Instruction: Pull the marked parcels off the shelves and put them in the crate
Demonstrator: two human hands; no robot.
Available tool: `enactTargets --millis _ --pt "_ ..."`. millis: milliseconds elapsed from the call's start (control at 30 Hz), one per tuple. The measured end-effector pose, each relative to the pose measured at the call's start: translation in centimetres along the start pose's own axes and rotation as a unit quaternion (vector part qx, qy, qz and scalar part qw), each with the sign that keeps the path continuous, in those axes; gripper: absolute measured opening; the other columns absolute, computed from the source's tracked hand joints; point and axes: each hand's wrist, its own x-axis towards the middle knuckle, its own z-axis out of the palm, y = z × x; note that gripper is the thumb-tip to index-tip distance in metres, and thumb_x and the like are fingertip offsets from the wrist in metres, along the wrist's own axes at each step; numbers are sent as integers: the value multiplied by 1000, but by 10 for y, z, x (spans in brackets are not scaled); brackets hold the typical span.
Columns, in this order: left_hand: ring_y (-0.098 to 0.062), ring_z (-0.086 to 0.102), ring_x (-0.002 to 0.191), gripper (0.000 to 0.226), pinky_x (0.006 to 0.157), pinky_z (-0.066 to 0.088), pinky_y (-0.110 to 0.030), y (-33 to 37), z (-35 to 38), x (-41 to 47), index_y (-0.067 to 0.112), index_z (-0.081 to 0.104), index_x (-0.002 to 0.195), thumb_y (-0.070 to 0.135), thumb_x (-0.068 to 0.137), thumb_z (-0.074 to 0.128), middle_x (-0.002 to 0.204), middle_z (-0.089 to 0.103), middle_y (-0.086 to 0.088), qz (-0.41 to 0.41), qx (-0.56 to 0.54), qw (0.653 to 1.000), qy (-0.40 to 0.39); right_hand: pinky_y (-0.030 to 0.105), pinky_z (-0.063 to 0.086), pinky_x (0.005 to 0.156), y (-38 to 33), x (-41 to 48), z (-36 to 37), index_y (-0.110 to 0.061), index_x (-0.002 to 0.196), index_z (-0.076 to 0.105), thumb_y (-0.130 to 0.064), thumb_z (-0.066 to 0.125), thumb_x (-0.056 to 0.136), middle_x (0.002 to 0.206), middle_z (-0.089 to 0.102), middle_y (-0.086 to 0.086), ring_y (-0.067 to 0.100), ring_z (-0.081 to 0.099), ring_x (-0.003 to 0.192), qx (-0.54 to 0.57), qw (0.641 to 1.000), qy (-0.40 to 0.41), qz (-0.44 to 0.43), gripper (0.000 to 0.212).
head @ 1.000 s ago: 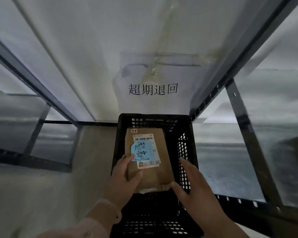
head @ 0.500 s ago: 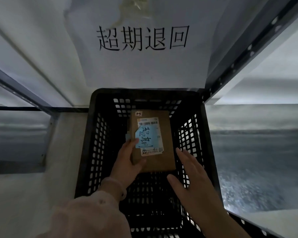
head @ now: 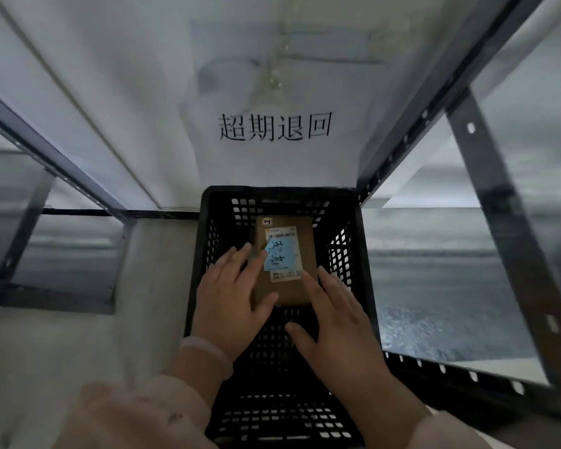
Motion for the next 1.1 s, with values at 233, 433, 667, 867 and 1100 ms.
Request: enactTargets --millis 233,433,667,867,1100 --pt "-21 35 140 65 108 37 -55 65 -138 -55 25 46 142 44 84 67 150 42 1 99 54 993 39 41 24 114 -72 -67 -102 -25 146 37 -53 61 80 153 36 1 20 28 143 -37 992 98 -73 76" --pt "-20 37 140 60 111 33 -51 136 -231 -110 27 45 142 50 87 51 149 44 2 170 70 977 110 42 24 117 -117 -166 -175 -27 147 35 -54 60 81 153 35 -1 17 25 144 -68 974 194 -92 76" --pt "-22 46 132 58 106 39 -49 242 -279 -180 27 51 138 49 84 56 143 50 2 314 50 938 141 30 10 113 -126 -296 -254 -30 148 33 -59 51 81 153 36 -3 13 22 142 -121 944 306 -9 74" --pt "-23 44 133 58 108 37 -46 351 -296 -216 27 49 139 48 86 51 145 49 0 425 39 888 171 35 13 117 -94 -383 -332 -35 152 20 -64 47 84 158 24 -5 10 10 146 -154 903 399 31 78" --pt "-24 48 130 56 105 40 -48 494 -281 -238 29 50 138 47 85 50 143 50 -1 492 37 848 197 35 17 119 -18 -481 -405 -32 148 31 -57 54 86 154 26 -11 7 13 145 -187 859 473 60 71"
